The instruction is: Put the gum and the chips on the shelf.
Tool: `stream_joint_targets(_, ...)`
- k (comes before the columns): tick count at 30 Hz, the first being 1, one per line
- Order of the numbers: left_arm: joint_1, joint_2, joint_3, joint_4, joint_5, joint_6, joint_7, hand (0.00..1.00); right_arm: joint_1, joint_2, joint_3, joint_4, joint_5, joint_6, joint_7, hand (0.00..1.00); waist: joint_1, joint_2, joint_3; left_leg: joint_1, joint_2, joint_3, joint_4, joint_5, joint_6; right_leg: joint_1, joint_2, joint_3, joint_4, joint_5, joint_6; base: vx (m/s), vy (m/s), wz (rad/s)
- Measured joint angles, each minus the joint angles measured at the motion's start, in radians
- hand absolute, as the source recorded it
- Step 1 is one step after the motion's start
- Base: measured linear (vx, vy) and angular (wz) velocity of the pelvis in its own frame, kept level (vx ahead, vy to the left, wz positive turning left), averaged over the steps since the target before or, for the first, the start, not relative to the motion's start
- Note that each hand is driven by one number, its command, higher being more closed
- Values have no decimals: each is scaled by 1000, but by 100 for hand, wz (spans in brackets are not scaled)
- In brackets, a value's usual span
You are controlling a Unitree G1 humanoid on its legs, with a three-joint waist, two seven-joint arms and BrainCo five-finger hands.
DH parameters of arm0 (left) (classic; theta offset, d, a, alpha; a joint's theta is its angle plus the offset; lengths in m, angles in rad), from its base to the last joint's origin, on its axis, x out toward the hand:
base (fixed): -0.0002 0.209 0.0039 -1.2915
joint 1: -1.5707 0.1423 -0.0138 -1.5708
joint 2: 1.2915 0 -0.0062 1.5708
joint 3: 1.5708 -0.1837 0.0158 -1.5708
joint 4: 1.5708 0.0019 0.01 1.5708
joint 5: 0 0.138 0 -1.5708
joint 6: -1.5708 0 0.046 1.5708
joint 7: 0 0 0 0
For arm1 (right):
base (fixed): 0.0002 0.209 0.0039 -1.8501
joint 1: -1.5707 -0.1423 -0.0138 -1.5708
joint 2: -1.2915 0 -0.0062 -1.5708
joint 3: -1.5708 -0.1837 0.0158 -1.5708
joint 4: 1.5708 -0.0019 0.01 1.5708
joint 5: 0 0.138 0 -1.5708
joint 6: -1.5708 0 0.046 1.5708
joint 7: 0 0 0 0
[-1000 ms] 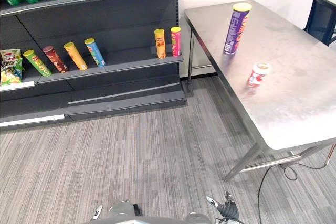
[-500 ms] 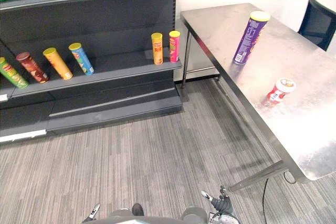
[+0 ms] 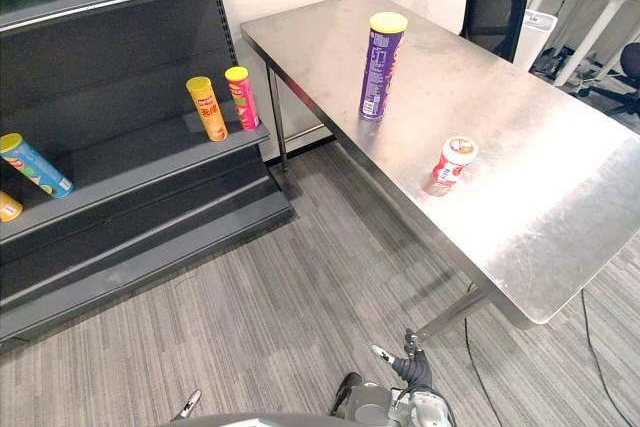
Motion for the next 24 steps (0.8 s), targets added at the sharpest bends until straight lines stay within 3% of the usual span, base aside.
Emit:
stream_joint_targets(4, -2, 1, 4, 0, 1, 3, 8, 0, 1, 1, -4, -1, 1, 3, -6, 0, 0, 6, -4, -20, 4, 18, 13, -20, 14, 12, 8, -12, -72, 37, 27, -73, 102, -7)
stream_joint_targets(9, -15, 0, 7, 1, 19, 13, 9, 0, 3, 2, -4, -11, 7, 22, -24, 0, -4, 20, -11, -25, 30, 57, 51, -48, -17, -18, 10, -11, -12, 3, 12, 44, 48, -17)
stream_joint_targets(11, -12, 24, 10, 1, 19, 15, 3, 0, 5, 15, -2, -8, 9, 41, -36, 0, 0, -8, -20, -71, 62, 84, 225, -50, -42, -32, 2, 9, 2, -28, 0, 98, -58, -38)
stream_joint_targets(12, -16, 32, 10, -11, 18, 15, 4, 0, 16, 12, -3, -10, 10, 45, -47, 0, -5, -20, -31, -127, 115, 80, 403, -31, -58, -22, 6, 34, -12, -22, -3, 139, -182, -67)
stream_joint_targets(13, -14, 26, 18, -29, 14, -2, 12, 0, 20, -9, -4, -12, 10, 47, -51, 0, -2, -9, -32, -178, 184, 46, 597, 8, -53, -3, 31, 80, -26, -25, -10, 201, -205, -82)
stream_joint_targets(14, -10, 24, 19, -34, 10, -5, 13, 0, 20, -19, -4, -12, 10, 50, -54, 0, -1, 3, -32, -208, 212, 21, 680, 47, -49, 9, 41, 110, -36, -28, -15, 196, -76, -121)
stream_joint_targets(15, -13, 21, 17, -35, -1, -4, 18, 0, 17, -34, -4, -11, 10, 59, -59, 0, 3, 8, -29, -264, 224, -40, 786, 46, -53, 17, 52, 175, -55, -31, -27, 224, 27, -126)
stream_joint_targets(18, -19, -2, 18, -38, -6, -3, 27, 0, 22, -47, -45, 2, 10, 67, -89, 0, 5, 15, -24, -307, 154, -83, 791, -97, -7, 76, 52, 335, -93, -33, -31, 270, 69, -156)
stream_joint_targets(21, -18, 2, 18, -37, -30, -2, 22, 0, 24, -50, -63, 21, 8, 67, -91, 0, 3, 10, -24, -348, 112, -110, 650, -101, 1, 111, 51, 449, -121, -33, -29, 234, 126, -144)
stream_joint_targets(23, -19, 9, 22, -37, -31, -3, 15, 0, 28, -46, -85, 41, 9, 67, -95, 0, 2, -2, -26, -387, 63, -188, 483, -84, 20, 118, 36, 523, -129, -36, -7, 255, 215, -111)
stream_joint_targets(24, -19, 11, 30, -36, -31, -3, 12, 0, 35, -47, -87, 40, 8, 67, -97, 0, 1, -11, -26, -394, 27, -249, 367, -57, 24, 126, 22, 562, -134, -28, 22, 255, 254, -87)
